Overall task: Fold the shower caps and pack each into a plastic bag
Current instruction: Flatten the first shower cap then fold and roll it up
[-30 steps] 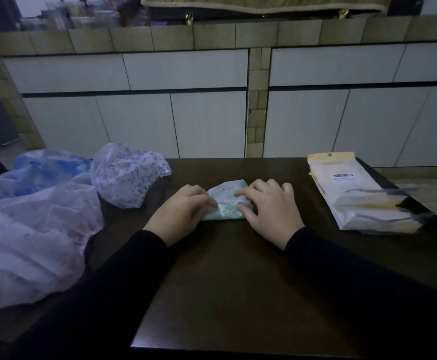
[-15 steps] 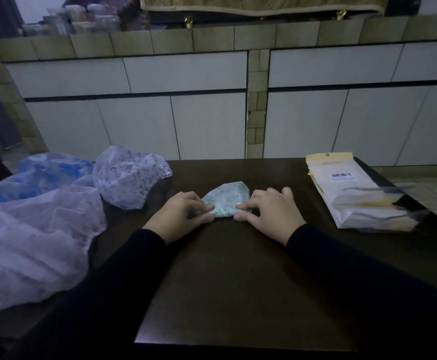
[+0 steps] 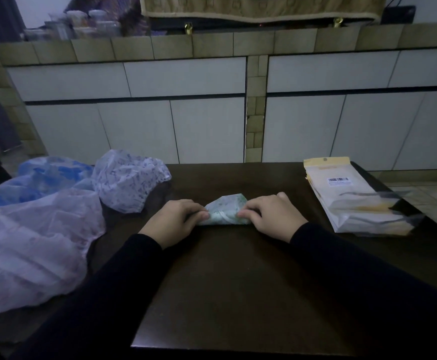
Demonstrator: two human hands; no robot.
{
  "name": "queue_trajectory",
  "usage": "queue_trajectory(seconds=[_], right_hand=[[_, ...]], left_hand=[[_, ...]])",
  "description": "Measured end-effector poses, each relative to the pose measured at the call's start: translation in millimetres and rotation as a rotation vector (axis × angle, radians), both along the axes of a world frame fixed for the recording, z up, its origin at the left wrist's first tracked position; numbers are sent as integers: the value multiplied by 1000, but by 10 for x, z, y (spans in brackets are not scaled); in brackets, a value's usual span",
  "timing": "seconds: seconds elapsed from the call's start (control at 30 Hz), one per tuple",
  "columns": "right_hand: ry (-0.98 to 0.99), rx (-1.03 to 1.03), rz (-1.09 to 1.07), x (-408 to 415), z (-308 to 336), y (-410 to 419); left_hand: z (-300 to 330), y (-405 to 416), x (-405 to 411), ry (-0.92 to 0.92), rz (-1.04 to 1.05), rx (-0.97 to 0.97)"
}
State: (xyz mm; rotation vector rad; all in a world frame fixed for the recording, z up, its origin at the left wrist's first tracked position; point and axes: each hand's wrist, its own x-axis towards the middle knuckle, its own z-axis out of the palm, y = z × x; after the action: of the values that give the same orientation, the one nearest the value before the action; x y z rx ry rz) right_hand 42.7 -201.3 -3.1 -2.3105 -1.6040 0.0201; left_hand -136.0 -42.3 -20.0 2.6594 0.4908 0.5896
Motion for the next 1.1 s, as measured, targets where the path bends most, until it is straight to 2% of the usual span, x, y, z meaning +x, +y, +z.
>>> queue_trajectory(seconds=[0.1,0.23,0.43,0.53,0.63,0.8,1.1], right_hand=[[142,-31,-26,18,16,28],[209,13,-69,35,-7,63],[18,104,-105,-21,-29,33],[-33,139,-103,-30,-37,14],[-75,183,-91,-51,-51,15],[-213,201,26,-137,-57,-3],[-260,28,-31,-129,-111,1]], left_hand=[[11,6,15,6,7,-54],[23,5,28,-7,8,-95],[7,28,21,-5,9,-66],[-20,40,30,-2,30,27],[-44,39,49,-93,-6,160],[-71,-15,90,-138,-95,292],[-86,39,96,-20,-36,171]])
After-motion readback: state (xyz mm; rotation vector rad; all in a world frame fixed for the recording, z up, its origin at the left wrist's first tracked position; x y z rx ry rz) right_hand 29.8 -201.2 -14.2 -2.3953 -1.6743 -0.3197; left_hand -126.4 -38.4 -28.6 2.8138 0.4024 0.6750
